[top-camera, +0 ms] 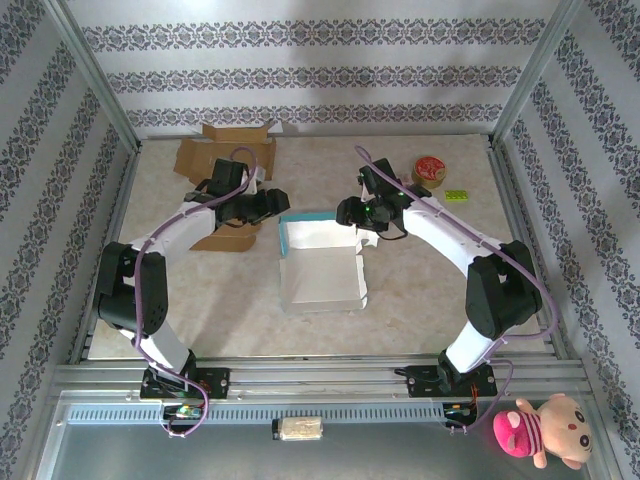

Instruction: Fold the paper box

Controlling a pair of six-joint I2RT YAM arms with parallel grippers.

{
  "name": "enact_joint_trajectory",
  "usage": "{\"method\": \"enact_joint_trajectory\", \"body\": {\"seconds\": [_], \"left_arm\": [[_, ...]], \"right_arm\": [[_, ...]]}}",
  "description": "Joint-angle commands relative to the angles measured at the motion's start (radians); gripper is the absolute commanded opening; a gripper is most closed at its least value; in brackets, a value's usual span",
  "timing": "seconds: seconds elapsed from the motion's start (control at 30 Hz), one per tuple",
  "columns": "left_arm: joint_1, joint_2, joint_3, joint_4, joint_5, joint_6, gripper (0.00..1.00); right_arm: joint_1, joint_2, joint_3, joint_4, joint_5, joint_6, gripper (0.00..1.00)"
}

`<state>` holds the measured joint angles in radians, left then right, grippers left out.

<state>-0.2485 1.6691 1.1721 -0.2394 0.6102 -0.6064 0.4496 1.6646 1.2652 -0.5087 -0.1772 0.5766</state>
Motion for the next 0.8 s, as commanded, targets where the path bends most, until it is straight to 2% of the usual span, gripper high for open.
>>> {"method": "enact_joint_trajectory", "body": {"seconds": [0.0, 0.2, 0.4, 0.57, 0.77], "left_arm": [[-0.024, -0.010, -0.031, 0.041, 0.024, -0.016, 0.56], [-0.036, -0.035, -0.089, 0.076, 0.002, -0.032, 0.55], [-0.036, -0.013, -0.106, 0.103, 0.008, -0.039, 0.53], [-0.037, -0.005, -0.121, 0.120, 0.016, -0.047, 0.41], [-0.046, -0.017, -0.152, 0.123, 0.020, -0.034, 0.40]], "right_arm": [[0.002, -0.025, -0.041, 0.023, 0.025, 0.041, 0.54], [0.003, -0.056, -0.103, 0.064, 0.039, 0.072, 0.45], [0.005, -0.069, -0.126, 0.060, 0.040, 0.065, 0.45], [0.008, -0.081, -0.150, 0.058, 0.047, 0.053, 0.46], [0.013, -0.133, -0.118, 0.034, 0.058, 0.028, 0.54]]}}
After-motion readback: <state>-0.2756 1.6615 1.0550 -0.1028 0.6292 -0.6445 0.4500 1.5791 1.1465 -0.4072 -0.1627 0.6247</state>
